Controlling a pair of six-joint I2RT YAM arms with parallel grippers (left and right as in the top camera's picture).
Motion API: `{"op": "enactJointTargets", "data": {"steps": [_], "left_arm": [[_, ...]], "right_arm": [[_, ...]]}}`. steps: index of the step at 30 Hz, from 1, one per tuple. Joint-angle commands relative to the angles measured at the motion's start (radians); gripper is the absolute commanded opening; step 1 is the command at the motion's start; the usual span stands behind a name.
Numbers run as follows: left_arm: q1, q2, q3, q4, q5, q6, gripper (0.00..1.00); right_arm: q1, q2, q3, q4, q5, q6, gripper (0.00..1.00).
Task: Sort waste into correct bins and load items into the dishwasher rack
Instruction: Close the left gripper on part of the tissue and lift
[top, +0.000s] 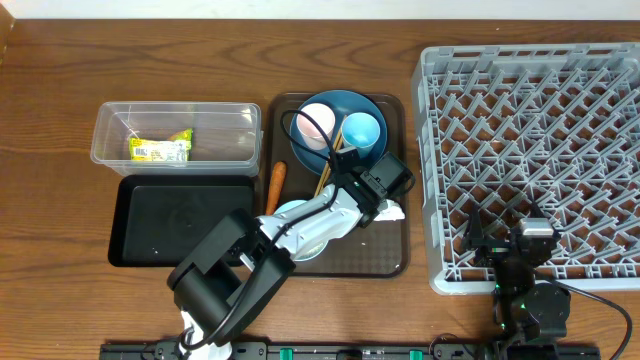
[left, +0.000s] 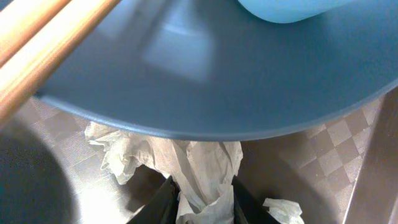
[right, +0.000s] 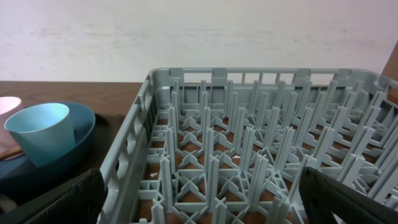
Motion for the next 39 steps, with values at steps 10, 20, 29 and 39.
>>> {"op": "enactJointTargets", "data": {"steps": [10,20,29,39], "left_arm": [[0.001,-0.111,0.002,-0.059,-0.031,0.032,0.27],[0.001,-0.11,0.002,-0.082,-0.032,0.032,0.36],[0.001,-0.11,0.002,-0.082,-0.066,0.032,0.29],[0.001,-0.115,0.003,-0.077,-0.092,0.071,0.09]], "right_arm": [[0.009,-0.007,-0.003,-0.001,0.003,0.003,0.99],[0.009,-0.007,-0.003,-0.001,0.003,0.003,0.99],[0.009,-0.007,-0.003,-0.001,0.003,0.003,0.99],[0.009,-0.007,-0.003,-0.001,0.003,0.003,0.99]]}}
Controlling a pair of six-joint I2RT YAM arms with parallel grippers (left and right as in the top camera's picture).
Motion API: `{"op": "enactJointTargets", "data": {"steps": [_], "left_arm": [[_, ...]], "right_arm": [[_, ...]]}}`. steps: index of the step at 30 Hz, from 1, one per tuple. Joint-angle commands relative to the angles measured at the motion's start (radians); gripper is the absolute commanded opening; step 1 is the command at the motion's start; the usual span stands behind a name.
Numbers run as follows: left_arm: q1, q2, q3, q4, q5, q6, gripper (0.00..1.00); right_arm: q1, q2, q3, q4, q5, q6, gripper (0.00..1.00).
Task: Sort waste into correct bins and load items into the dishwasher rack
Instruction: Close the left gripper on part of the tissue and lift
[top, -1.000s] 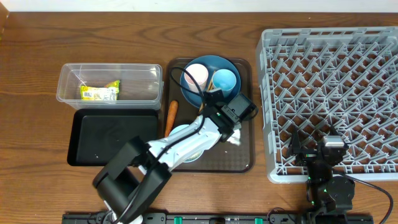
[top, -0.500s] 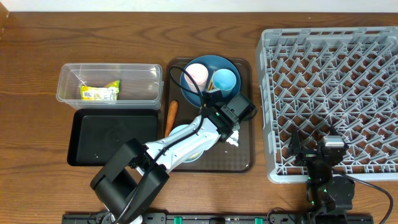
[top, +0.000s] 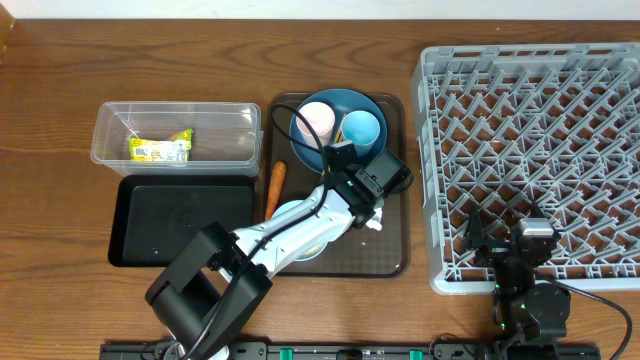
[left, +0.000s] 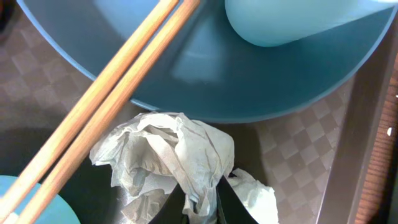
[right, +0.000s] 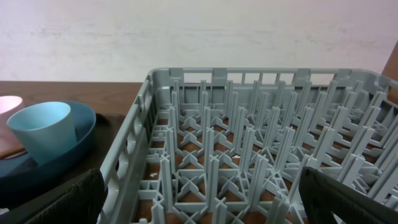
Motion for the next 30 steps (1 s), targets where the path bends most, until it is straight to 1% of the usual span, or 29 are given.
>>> {"op": "enactJointTargets", "data": {"steps": [1,2,4,7,8,15,17,18,19,21,23,24,27,30], "left_arm": [[0.0,-0.019,0.003,-0.004,-0.04,0.055,0.1],[0.0,-0.021,0.002,-0.004,-0.039,0.067,0.1],[-0.002,-0.023,0.003,-0.007,-0.039,0.077,0.17],[-0.002,-0.023,0.002,-0.016,-0.039,0.077,0.34],[-0.001,-0.023,0.003,-0.019,-0.039,0.077,0.37],[0.0,-0.023,0.002,0.002,-0.04,0.077,0.38],[0.0,-0.022,0.002,0.007,-0.059,0.077,0.37],[0.0,-0.023,0.002,0.007,-0.067,0.077,0.35],[0.0,-0.023,0.002,0.007,-0.074,0.077,0.27],[0.0,-0.023,0.002,0.006,-0.084,0.077,0.15],[0.0,-0.023,0.002,0.006,-0.084,0.077,0.08],[0.0,-0.023,0.002,0.005,-0.084,0.077,0.06],[0.0,-0.029,0.003,0.002,-0.084,0.078,0.06],[0.0,-0.067,0.003,-0.003,-0.084,0.134,0.06]], "right_arm": [[0.009,-0.007,-0.003,-0.001,0.003,0.003,0.99],[0.009,-0.007,-0.003,-0.001,0.003,0.003,0.99],[0.009,-0.007,-0.003,-0.001,0.003,0.003,0.99],[0.009,-0.007,-0.003,-0.001,0.003,0.003,0.99],[0.009,-0.007,-0.003,-0.001,0.003,0.003,0.99],[0.009,-0.007,-0.003,-0.001,0.003,0.003,0.99],[0.009,-0.007,-0.003,-0.001,0.003,0.003,0.99],[0.009,-0.007,-0.003,-0.001,0.003,0.003,0.99],[0.009,-0.007,-0.003,-0.001,0.003,0.003,0.99],[0.009,-0.007,-0.003,-0.001,0.003,0.003,0.99],[0.009,-0.007,-0.003,-0.001,0.003,0.003,0.99],[0.009,-0.007,-0.003,-0.001,0.003,0.003,0.99],[0.009,-0.007,-0.003,-0.001,0.003,0.003,0.99],[0.009,-0.007,-0.003,-0.001,0.003,0.003,0.99]]}}
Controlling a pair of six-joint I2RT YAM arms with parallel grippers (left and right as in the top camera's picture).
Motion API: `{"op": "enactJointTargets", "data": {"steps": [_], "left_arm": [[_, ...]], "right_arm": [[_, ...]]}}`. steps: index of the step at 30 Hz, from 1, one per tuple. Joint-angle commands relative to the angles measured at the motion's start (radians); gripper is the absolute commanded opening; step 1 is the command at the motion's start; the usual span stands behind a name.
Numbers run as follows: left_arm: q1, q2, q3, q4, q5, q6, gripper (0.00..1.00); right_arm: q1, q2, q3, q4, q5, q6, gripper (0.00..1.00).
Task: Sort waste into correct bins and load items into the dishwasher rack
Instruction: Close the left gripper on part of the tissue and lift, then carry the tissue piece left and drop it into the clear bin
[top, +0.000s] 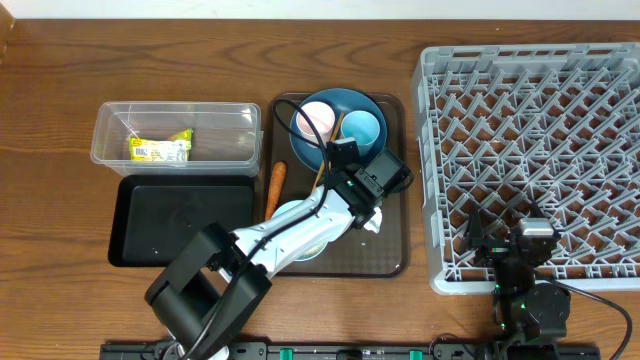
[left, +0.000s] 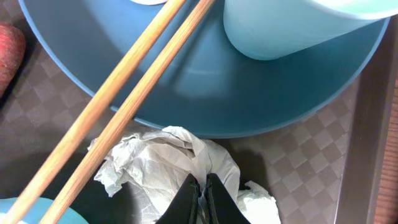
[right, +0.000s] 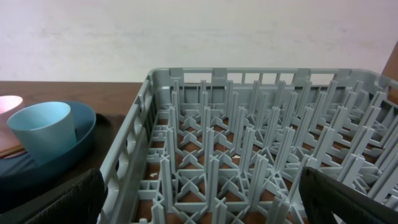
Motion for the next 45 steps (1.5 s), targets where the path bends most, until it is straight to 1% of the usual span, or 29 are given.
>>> {"op": "enactJointTargets", "data": {"steps": [1,6,8,13,16,19,22,28,32,39,40,41,42,43,45], "left_arm": [[0.0,-0.084,0.003,-0.011,-0.032,0.071,0.06],[0.0,-0.217,0.003,-0.06,-0.032,0.095,0.06],[0.0,-0.269,0.003,-0.068,-0.046,0.131,0.06],[0.01,-0.366,0.003,-0.063,-0.233,0.205,0.06],[0.066,-0.388,0.003,-0.058,-0.283,0.216,0.07],[0.172,-0.385,0.003,-0.057,-0.28,0.218,0.07],[0.298,-0.375,0.002,-0.051,-0.241,0.217,0.06],[0.536,-0.312,0.002,0.003,-0.078,0.218,0.06],[0.634,-0.236,0.002,0.031,-0.031,0.218,0.06],[0.728,-0.103,0.002,0.1,-0.022,0.218,0.08],[0.734,-0.1,0.002,0.103,-0.022,0.218,0.11],[0.738,-0.099,0.002,0.103,-0.023,0.218,0.17],[0.741,-0.099,0.003,0.103,-0.023,0.218,0.33],[0.742,-0.102,0.003,0.106,-0.023,0.22,0.46],[0.742,-0.114,0.003,0.106,-0.023,0.242,0.62]], "right_arm": [[0.009,-0.007,-0.003,-0.001,0.003,0.003,0.99],[0.009,-0.007,-0.003,-0.001,0.003,0.003,0.99],[0.009,-0.007,-0.003,-0.001,0.003,0.003,0.99],[0.009,-0.007,-0.003,-0.001,0.003,0.003,0.99],[0.009,-0.007,-0.003,-0.001,0.003,0.003,0.99],[0.009,-0.007,-0.003,-0.001,0.003,0.003,0.99],[0.009,-0.007,-0.003,-0.001,0.003,0.003,0.99],[0.009,-0.007,-0.003,-0.001,0.003,0.003,0.99],[0.009,-0.007,-0.003,-0.001,0.003,0.003,0.99],[0.009,-0.007,-0.003,-0.001,0.003,0.003,0.99],[0.009,-0.007,-0.003,-0.001,0.003,0.003,0.99],[0.009,-0.007,-0.003,-0.001,0.003,0.003,0.99],[0.009,-0.007,-0.003,-0.001,0.003,0.003,0.99],[0.009,-0.007,-0.003,-0.001,0.003,0.003,0.99],[0.009,-0.007,-0.003,-0.001,0.003,0.003,0.99]]}}
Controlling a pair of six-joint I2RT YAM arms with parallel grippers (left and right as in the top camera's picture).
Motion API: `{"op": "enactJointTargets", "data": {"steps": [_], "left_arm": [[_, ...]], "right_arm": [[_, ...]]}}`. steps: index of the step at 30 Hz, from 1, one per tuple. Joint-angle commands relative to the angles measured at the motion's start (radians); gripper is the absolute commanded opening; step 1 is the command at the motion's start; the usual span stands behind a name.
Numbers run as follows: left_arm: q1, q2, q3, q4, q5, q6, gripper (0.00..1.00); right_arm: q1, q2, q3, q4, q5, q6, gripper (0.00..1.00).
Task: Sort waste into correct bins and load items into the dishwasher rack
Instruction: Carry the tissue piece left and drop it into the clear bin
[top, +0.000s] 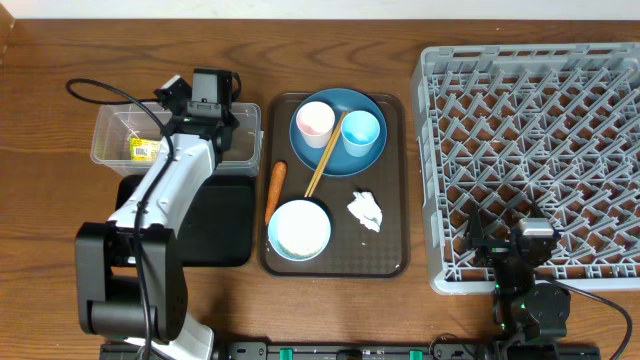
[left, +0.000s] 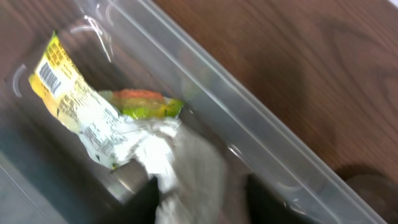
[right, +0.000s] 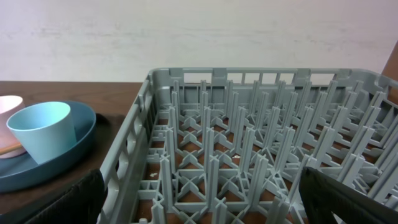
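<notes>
My left gripper (top: 212, 128) hovers over the right end of the clear plastic bin (top: 120, 155). In the left wrist view its jaws (left: 199, 199) stand open, with a blurred white tissue (left: 186, 168) between them inside the bin (left: 261, 143), beside a yellow wrapper (left: 81, 118). A second crumpled tissue (top: 365, 211) lies on the brown tray (top: 392, 255). The tray also holds a blue plate (top: 345, 160) with a pink cup (top: 315, 120), a blue cup (top: 362, 131) and chopsticks (top: 325, 157). My right gripper (top: 525, 245) rests open at the grey rack's (top: 530, 120) near edge.
A black bin (top: 150, 240) sits in front of the clear one. A carrot (top: 273, 190) and a light blue bowl (top: 300, 228) lie on the tray's left side. The right wrist view looks across the rack's pegs (right: 249, 155) toward the blue cup (right: 40, 134).
My left gripper was shut on a tissue on the tray, beside the blue plate. Now it is over the clear bin, open, with the tissue in the bin. The right arm has not moved.
My left gripper first straddled a crumpled tissue on the tray under the plate's rim. Then it was shut on the tissue, and stayed shut on it there. Now that tissue is in the clear bin and a smaller one stays on the tray.
</notes>
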Motion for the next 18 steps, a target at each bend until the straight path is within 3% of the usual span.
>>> {"op": "enactJointTargets", "data": {"steps": [1,3,6,9,14,18], "left_arm": [[0.003,-0.031,0.003,0.002,-0.002,0.028,0.69],[0.002,-0.06,0.003,0.001,-0.001,0.03,0.75],[-0.003,-0.121,0.003,-0.018,0.035,0.052,0.75],[-0.019,-0.216,0.003,-0.09,0.203,0.052,0.75],[-0.085,-0.349,0.003,-0.266,0.644,0.052,0.75],[-0.219,-0.388,0.003,-0.414,0.747,0.051,0.75]], "right_arm": [[0.009,-0.007,-0.003,-0.001,0.003,0.003,0.99],[0.009,-0.007,-0.003,-0.001,0.003,0.003,0.99],[0.009,-0.007,-0.003,-0.001,0.003,0.003,0.99],[0.009,-0.007,-0.003,-0.001,0.003,0.003,0.99],[0.009,-0.007,-0.003,-0.001,0.003,0.003,0.99],[0.009,-0.007,-0.003,-0.001,0.003,0.003,0.99]]}}
